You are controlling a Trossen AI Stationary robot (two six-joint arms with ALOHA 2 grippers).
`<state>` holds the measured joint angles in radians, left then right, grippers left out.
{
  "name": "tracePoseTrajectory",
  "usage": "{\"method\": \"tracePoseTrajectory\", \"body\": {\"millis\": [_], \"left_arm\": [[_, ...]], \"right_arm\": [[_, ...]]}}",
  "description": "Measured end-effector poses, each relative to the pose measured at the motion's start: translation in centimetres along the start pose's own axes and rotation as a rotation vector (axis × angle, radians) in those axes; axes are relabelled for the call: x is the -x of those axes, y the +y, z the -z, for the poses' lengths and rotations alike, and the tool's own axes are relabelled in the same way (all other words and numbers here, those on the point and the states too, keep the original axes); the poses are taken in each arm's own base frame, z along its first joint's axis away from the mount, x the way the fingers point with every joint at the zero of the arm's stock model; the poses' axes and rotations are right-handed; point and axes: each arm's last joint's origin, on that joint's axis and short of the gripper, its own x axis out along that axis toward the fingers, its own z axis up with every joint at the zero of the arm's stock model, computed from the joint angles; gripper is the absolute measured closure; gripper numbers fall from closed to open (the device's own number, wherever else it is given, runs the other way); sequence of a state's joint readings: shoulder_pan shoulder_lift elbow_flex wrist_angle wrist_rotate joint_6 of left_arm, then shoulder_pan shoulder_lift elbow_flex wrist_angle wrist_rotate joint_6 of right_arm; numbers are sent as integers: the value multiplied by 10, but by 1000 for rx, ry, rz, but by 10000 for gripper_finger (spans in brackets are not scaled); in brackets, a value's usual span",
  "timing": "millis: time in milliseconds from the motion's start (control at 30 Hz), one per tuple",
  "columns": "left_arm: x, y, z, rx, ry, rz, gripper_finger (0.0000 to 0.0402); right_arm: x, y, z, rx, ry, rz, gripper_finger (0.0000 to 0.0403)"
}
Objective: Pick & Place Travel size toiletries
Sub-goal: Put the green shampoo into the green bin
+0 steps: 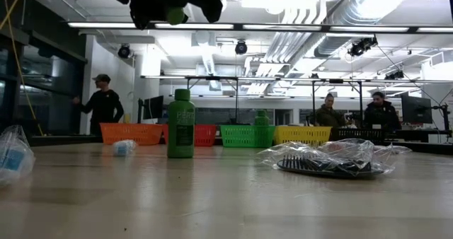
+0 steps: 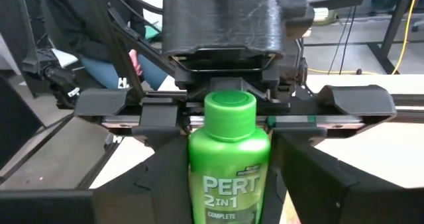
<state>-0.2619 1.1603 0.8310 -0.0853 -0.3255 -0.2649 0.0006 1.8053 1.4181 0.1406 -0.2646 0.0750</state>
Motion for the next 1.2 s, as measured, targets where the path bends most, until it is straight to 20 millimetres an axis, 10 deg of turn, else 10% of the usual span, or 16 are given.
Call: {"method": "tracePoseTrajectory", "body": {"millis": [533,1200], "left_arm": [[0,-1,1,-12,10,15,233],[0,1,2,-6,20,-11,233]], "right_arm": [[8,7,-4,-45,42,32,235],[26,10,-11,-191,88,113,196]]}}
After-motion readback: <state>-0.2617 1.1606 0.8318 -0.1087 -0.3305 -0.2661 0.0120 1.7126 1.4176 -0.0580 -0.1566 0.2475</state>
